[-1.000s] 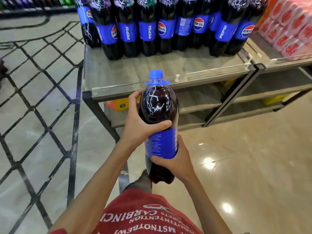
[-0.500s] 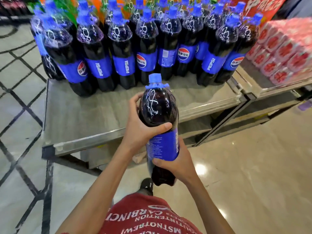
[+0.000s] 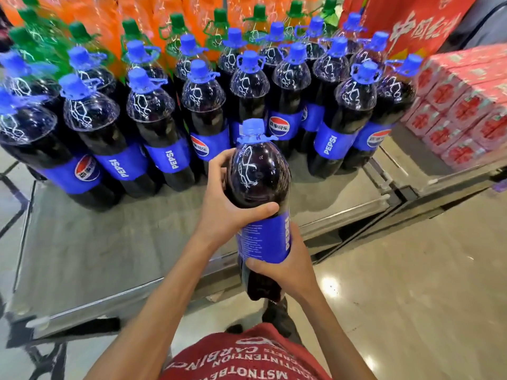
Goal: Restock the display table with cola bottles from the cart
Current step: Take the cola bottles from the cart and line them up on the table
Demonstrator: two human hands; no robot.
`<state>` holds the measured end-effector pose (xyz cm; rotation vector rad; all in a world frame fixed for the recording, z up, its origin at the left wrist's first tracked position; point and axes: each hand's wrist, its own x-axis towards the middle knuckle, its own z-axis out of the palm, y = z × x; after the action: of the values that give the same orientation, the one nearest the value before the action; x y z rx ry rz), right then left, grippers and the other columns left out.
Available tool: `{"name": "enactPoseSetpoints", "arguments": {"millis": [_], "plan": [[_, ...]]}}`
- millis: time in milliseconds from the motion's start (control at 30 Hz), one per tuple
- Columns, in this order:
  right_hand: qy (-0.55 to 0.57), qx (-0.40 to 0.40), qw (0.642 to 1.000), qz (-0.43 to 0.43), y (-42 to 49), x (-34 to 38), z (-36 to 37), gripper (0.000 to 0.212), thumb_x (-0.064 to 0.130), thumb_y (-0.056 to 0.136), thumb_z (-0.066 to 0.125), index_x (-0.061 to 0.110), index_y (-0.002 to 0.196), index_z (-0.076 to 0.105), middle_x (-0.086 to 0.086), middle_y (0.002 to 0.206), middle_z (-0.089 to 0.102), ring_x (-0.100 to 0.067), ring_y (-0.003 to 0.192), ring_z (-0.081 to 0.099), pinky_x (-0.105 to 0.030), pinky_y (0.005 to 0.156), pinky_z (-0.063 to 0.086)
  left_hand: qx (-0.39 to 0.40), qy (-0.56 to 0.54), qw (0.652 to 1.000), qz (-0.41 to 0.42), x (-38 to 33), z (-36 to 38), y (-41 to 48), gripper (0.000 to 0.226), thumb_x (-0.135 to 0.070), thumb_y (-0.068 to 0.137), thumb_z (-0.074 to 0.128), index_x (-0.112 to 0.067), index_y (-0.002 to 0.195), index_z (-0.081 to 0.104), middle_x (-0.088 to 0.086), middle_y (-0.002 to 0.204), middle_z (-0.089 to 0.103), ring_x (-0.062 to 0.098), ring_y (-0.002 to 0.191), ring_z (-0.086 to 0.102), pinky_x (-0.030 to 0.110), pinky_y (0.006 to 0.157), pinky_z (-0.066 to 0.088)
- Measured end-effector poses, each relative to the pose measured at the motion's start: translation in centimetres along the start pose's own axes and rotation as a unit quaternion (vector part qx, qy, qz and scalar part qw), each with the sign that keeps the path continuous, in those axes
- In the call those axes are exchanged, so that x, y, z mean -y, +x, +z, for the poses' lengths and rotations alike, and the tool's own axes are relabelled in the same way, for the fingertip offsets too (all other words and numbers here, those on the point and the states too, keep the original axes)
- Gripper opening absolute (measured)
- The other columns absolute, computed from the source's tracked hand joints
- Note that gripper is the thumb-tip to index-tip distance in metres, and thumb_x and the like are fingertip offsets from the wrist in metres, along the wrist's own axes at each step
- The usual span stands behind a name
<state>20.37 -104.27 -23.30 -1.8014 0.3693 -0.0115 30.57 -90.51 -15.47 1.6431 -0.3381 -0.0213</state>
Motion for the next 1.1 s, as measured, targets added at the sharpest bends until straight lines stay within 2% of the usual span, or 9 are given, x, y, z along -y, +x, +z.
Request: {"name": "enactPoseSetpoints", "arguments": {"millis": [233,300,433,533,600,700,767,933,1100], "plan": [[-0.030,0.009,0.999,-0.025,7.3,0.3,-4.6,0.090,0.058,0.045,0.093,0.045,0.122,0.049,0.021,0.110,0.069,-0.009,0.097,0.069,-0.045,0.083,0.060,-0.023,0.022,0.999,-0.005,0.4,3.6,5.8,0.106,-0.039,0.046,0.096,-0.039,0.136,0.040,-0.002,0.129,0.060,0.013,0.122,0.060,0.039,0.106,0.049],[-0.031,0.007,0.999,-0.030,9.3,0.3,-5.6,0.089,0.055,0.044,0.093,0.044,0.120,0.049,0.022,0.108,0.069,-0.006,0.095,0.069,-0.042,0.083,0.059,-0.024,0.022,0.999,0.003,0.4,4.7,7.4,0.108,-0.037,0.046,0.096,-0.034,0.138,0.039,0.001,0.129,0.059,0.014,0.122,0.059,0.038,0.107,0.048],[-0.047,0.004,0.998,-0.036,12.6,0.1,-7.0,0.087,0.052,0.042,0.090,0.045,0.118,0.047,0.031,0.104,0.066,0.002,0.090,0.066,-0.028,0.079,0.056,0.011,0.040,0.999,0.020,0.5,6.7,9.9,0.110,-0.025,0.049,0.096,-0.035,0.138,0.033,-0.006,0.133,0.052,0.005,0.125,0.055,0.024,0.107,0.043],[-0.057,0.000,0.997,-0.049,14.9,-0.8,-7.8,0.091,0.049,0.043,0.092,0.043,0.120,0.044,0.023,0.106,0.068,-0.002,0.093,0.067,-0.037,0.083,0.057,0.038,0.054,0.998,0.006,1.3,7.5,11.2,0.112,-0.026,0.050,0.095,-0.040,0.140,0.029,-0.007,0.138,0.051,0.009,0.130,0.054,0.030,0.112,0.041],[-0.066,0.002,0.996,-0.054,16.2,-1.4,-8.3,0.091,0.043,0.045,0.096,0.038,0.119,0.044,0.020,0.105,0.069,-0.002,0.092,0.067,-0.039,0.082,0.057,0.054,0.067,0.996,-0.006,1.8,7.8,11.9,0.118,-0.019,0.050,0.098,-0.034,0.144,0.029,-0.006,0.141,0.052,0.010,0.132,0.053,0.034,0.114,0.040],[-0.066,-0.001,0.996,-0.060,17.7,-2.0,-8.7,0.091,0.039,0.045,0.097,0.036,0.119,0.044,0.018,0.105,0.070,-0.002,0.092,0.067,-0.038,0.082,0.057,0.070,0.085,0.994,-0.016,2.2,8.4,12.8,0.120,-0.001,0.051,0.098,-0.022,0.148,0.030,-0.017,0.139,0.054,0.005,0.132,0.052,0.027,0.112,0.040],[-0.054,-0.003,0.997,-0.060,18.6,-2.5,-8.7,0.093,0.041,0.044,0.096,0.037,0.119,0.043,0.018,0.107,0.069,-0.003,0.093,0.068,-0.040,0.084,0.057,0.073,0.091,0.993,-0.019,2.4,8.7,13.4,0.116,0.003,0.052,0.097,-0.019,0.146,0.033,-0.025,0.133,0.055,0.001,0.129,0.053,0.020,0.107,0.041],[-0.035,-0.016,0.998,-0.057,20.4,-3.1,-8.5,0.102,0.038,0.044,0.099,0.037,0.128,0.042,0.018,0.114,0.069,-0.001,0.100,0.068,-0.035,0.087,0.058,0.097,0.105,0.990,-0.013,2.6,8.9,14.7,0.114,-0.001,0.053,0.098,-0.021,0.145,0.033,-0.013,0.140,0.053,0.008,0.133,0.052,0.034,0.114,0.041],[-0.029,-0.047,0.997,-0.061,21.4,-3.4,-7.6,0.089,0.025,0.050,0.101,0.050,0.112,0.042,0.024,0.106,0.069,0.005,0.097,0.067,-0.021,0.082,0.054,0.134,0.101,0.986,-0.006,2.8,8.4,16.1,0.115,0.001,0.056,0.097,-0.022,0.148,0.032,-0.010,0.143,0.050,0.009,0.136,0.049,0.035,0.116,0.039]]}}
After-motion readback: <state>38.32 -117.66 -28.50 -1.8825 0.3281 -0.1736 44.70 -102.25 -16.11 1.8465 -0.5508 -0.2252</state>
